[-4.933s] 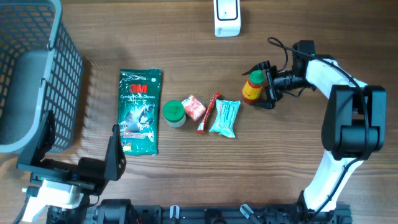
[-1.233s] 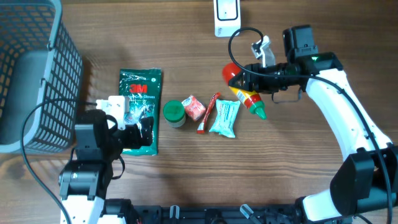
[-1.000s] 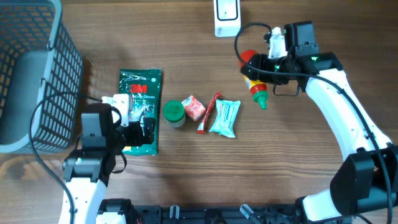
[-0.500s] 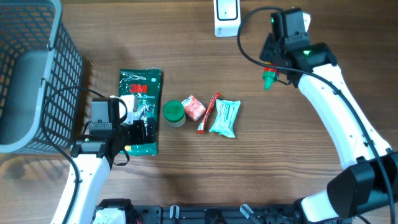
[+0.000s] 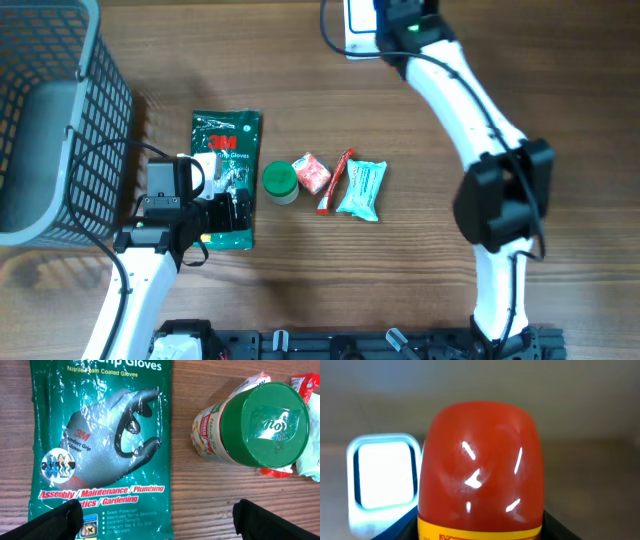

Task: Scan the item barcode
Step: 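Hold the bottle label under the scanner with the right gripper, then carry the bottle to the right table edge and release it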

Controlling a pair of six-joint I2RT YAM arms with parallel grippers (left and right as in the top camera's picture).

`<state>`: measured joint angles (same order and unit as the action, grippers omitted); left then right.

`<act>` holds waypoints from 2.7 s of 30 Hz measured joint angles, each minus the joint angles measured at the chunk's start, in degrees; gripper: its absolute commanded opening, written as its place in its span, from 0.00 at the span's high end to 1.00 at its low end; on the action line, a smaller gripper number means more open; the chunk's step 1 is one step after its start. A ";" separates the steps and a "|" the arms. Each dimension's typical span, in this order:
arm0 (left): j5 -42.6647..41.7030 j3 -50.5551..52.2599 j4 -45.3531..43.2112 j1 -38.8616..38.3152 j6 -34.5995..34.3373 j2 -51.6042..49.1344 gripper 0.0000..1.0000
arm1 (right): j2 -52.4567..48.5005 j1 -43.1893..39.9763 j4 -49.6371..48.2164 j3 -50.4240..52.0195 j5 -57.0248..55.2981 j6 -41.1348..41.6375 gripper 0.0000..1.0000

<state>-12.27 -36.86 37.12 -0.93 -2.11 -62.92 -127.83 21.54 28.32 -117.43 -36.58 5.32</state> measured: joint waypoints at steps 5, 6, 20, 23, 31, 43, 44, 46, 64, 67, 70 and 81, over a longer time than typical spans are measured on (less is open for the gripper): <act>0.02 0.00 -0.07 0.00 0.00 0.00 0.00 | -6.12 2.16 -21.16 -0.90 -8.79 -15.63 0.62; 0.00 0.00 0.00 0.00 0.00 0.00 0.00 | -7.08 2.23 -23.98 -0.96 -9.88 -18.43 0.62; 0.02 0.00 -0.02 0.00 0.00 -0.02 0.00 | -16.52 4.83 -41.33 -1.07 -8.94 -35.41 0.56; 0.02 0.00 -0.02 0.00 0.00 -0.02 0.00 | -18.01 5.33 -42.97 -1.07 -7.98 -36.30 0.56; 0.02 0.00 -0.02 0.00 0.00 -0.02 0.00 | -20.61 5.16 -43.47 -1.07 -6.60 -36.94 0.56; 0.02 0.00 -0.02 0.00 0.00 -0.02 0.00 | -21.00 4.74 -46.05 -1.07 -4.72 -35.76 0.54; 0.02 0.00 -0.02 0.00 0.00 -0.02 0.00 | -21.00 4.55 -45.92 -1.09 -4.76 -35.32 0.53; 0.02 0.00 -0.02 0.00 0.00 -0.02 0.00 | -21.00 4.11 -44.61 -1.14 -4.90 -34.91 0.53; 0.02 0.00 -0.04 0.00 0.00 -0.04 0.00 | -13.07 -21.90 -8.37 -2.12 -15.32 -18.56 0.53; 0.02 0.00 -0.02 0.00 0.00 -0.04 0.00 | -13.07 -27.56 -1.22 -2.03 -13.09 -13.18 0.53; 0.02 0.00 -0.02 0.00 0.00 -0.04 0.00 | -13.07 -34.99 1.95 -2.05 -11.10 -9.64 0.53; 0.02 0.00 -0.02 0.00 0.00 -0.04 0.00 | -13.09 -53.99 7.54 -0.44 1.57 -1.49 0.38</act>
<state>-12.25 -36.86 37.10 -0.93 -2.11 -62.96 -140.92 -32.45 35.86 -117.86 -35.00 3.84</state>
